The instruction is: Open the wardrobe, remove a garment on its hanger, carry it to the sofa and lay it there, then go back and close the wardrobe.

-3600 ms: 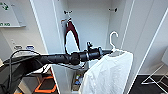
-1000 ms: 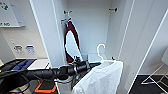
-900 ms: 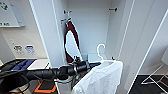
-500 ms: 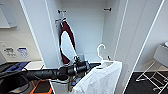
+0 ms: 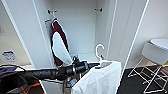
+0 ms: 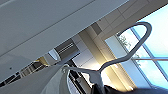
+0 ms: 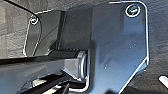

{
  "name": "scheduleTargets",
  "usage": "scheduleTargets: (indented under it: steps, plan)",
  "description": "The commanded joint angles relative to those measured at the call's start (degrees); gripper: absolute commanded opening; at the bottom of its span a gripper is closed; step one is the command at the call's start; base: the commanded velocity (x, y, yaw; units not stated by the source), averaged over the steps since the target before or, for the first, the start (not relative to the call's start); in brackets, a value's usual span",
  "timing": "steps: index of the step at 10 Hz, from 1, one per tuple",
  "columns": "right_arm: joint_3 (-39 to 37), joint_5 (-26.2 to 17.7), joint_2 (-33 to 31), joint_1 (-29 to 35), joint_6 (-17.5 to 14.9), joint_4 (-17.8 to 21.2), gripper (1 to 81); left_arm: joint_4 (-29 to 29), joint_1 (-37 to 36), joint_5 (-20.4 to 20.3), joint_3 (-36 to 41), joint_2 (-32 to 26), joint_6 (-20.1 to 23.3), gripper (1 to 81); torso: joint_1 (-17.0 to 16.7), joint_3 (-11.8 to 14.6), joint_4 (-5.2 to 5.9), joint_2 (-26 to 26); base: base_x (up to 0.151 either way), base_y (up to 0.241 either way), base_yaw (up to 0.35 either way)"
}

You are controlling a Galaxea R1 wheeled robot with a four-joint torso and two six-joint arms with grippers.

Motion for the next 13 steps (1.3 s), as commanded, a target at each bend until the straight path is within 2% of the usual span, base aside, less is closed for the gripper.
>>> scheduleTargets:
  steps: [1, 10, 13]
  plan:
    - [0.39, -4.39, -2.38, 0.46, -0.25, -1.43, 81.1, 1.24, -8.77, -2.96, 2.81, -0.95, 0.32, 1.0, 0.00, 0.00, 0.00, 0.00, 0.000, 0.000, -0.213]
    - [1.69, -3.51, -6.42, -3.50, 0.62, -0.29, 81.1, 1.33, -8.68, -2.08, 5.35, -2.62, 0.40, 1.0, 0.00, 0.00, 0.00, 0.00, 0.000, 0.000, -0.218]
    - [13.01, -3.42, -12.92, -4.12, 0.71, -0.29, 81.1, 1.50, -8.24, -1.55, 5.98, -3.24, 0.41, 1.0, -0.02, 0.00, 0.00, 0.00, 0.000, 0.000, -0.229]
